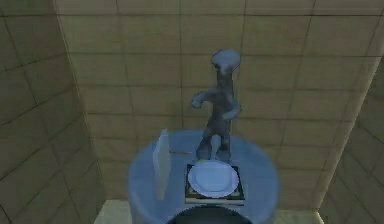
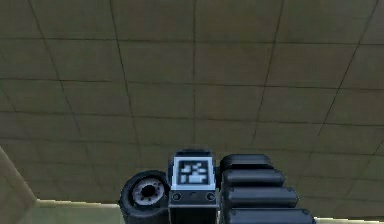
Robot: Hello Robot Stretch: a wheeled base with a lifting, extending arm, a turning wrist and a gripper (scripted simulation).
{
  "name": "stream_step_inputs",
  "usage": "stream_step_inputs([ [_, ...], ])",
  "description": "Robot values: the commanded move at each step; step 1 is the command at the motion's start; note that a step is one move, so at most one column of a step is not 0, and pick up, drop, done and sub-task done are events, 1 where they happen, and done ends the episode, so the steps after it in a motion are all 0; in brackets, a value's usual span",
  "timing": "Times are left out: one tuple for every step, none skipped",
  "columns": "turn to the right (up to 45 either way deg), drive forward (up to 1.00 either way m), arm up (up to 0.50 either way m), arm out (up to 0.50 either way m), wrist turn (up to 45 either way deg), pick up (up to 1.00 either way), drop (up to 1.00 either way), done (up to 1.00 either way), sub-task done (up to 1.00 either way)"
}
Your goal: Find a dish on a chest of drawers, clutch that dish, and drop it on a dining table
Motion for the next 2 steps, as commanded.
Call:
stream_step_inputs([
  [-45.0, 0.0, 0.0, 0.0, 0.0, 0.0, 0.0, 0.0, 0.0],
  [-45.0, 0.0, 0.0, 0.0, 0.0, 0.0, 0.0, 0.0, 0.0],
])
